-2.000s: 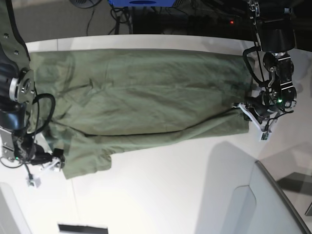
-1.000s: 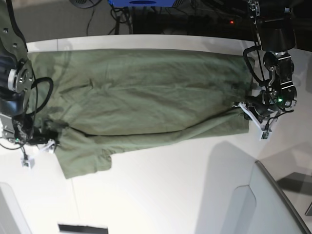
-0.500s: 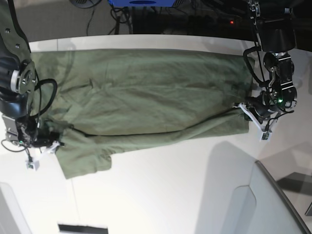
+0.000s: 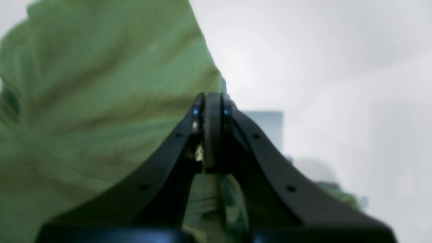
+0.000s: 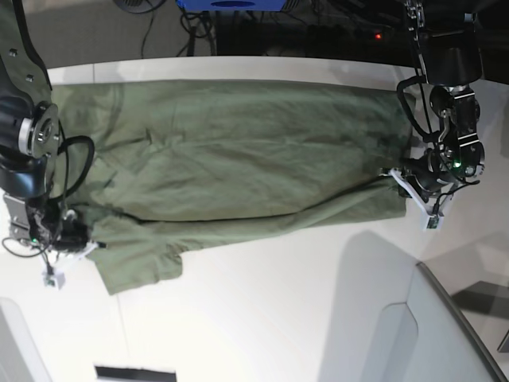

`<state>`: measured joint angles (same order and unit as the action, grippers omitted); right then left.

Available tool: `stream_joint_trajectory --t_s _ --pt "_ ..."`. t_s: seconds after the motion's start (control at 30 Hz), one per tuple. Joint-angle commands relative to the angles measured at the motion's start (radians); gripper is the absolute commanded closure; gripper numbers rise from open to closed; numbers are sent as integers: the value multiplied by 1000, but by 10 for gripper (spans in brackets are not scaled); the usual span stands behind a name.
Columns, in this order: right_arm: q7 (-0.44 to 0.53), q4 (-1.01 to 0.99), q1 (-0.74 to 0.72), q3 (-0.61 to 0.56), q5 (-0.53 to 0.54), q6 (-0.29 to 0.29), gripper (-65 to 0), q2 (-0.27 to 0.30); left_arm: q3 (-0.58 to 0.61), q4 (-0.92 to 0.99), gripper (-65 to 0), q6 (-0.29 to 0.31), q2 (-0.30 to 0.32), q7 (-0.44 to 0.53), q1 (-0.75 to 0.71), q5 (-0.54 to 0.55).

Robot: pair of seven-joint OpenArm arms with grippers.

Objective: Layout the t-shirt on the table in an organized manner, then fold the t-shirt properly
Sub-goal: 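Lay the hem with both grippers over the shirt body, aligning edges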

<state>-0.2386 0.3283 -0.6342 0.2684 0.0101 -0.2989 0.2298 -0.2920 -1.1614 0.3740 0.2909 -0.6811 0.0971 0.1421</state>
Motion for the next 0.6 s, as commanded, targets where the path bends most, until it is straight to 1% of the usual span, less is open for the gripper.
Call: stream_joint_trajectory --t_s 0.0,0.13,0.27,0.43,0.47,0.57 --pt "-3 41 -42 -1 4 -4 0 15 -3 -24 0 -2 17 14 19 4" --pt "-98 131 -43 -1 4 -6 0 10 -5 -30 0 0 21 13 22 11" --pt "-179 219 -42 -1 4 -6 0 9 -5 -78 0 0 21 8 42 12" --pt "-238 285 -42 -8 4 -7 0 7 -5 -128 0 0 21 8 45 11" --pt "-245 292 -42 -30 4 -7 0 7 -5 -133 0 0 21 8 48 7" --pt "-250 328 -26 -143 8 -7 0 7 -11 -133 0 1 21 7 72 6"
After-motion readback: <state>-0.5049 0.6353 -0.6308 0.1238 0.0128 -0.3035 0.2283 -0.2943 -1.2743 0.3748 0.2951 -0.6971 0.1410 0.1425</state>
